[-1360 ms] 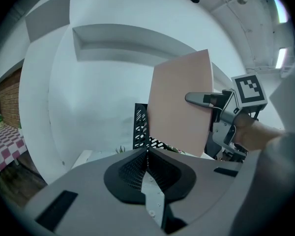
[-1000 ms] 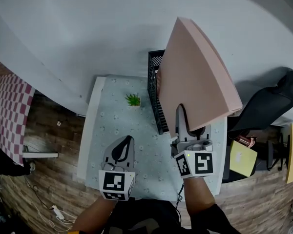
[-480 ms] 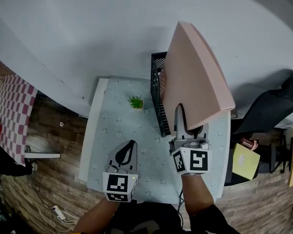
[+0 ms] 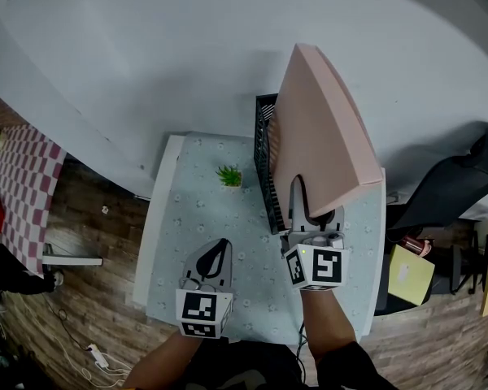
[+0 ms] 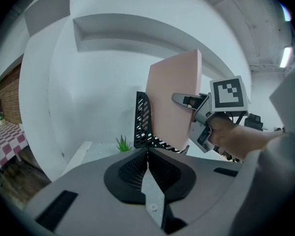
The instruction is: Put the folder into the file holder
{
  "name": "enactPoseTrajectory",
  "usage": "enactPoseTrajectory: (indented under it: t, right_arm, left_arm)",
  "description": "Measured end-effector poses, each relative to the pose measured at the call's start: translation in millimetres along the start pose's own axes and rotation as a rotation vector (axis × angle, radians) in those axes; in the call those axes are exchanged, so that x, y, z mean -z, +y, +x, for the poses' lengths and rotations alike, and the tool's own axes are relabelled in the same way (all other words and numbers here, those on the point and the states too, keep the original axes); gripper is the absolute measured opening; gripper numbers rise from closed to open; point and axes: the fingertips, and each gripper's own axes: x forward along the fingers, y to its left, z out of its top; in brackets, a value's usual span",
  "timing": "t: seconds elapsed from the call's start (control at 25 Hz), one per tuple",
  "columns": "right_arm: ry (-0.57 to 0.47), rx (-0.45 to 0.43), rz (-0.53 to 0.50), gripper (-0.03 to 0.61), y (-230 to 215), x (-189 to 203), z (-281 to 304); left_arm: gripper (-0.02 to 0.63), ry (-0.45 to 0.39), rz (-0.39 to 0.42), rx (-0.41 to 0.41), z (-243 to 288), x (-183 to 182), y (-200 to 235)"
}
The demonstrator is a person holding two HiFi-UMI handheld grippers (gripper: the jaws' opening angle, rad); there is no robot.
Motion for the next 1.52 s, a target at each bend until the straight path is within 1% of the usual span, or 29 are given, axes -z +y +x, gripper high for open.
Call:
enactPoseTrajectory:
  t: [0.4,0.64,0.84,1.36,1.52]
  right_arm:
    - [0.034,0.018,-0.010,0.141,-3.1,23.6,6.6]
    - [0.038,0.020,-0.024,0.144,-2.5,30.0,8.4]
    - [0.093,0.023,-0.029,0.146,-3.1,46.8,6.8]
    - [0.160,0.049,-0.063,0.163,-4.1,88.1,3.7]
    - [0.182,0.053,-0.061,0.173,-4.3,92.3,4.0]
  left_arm:
    - [0.015,0.013,-0.004,0.007,8.0,3.5,1.6]
    - [0.015,0.023,-0.010,0.015,15.9,6.6,3.9]
    - [0.015,0.033,-0.012,0.026,21.0,10.9,3.4]
    - [0.015,0.037,-0.004,0.043,29.8,17.7,7.6]
    - [0.015,0.041,0.004,0.052,30.3,19.8,6.8]
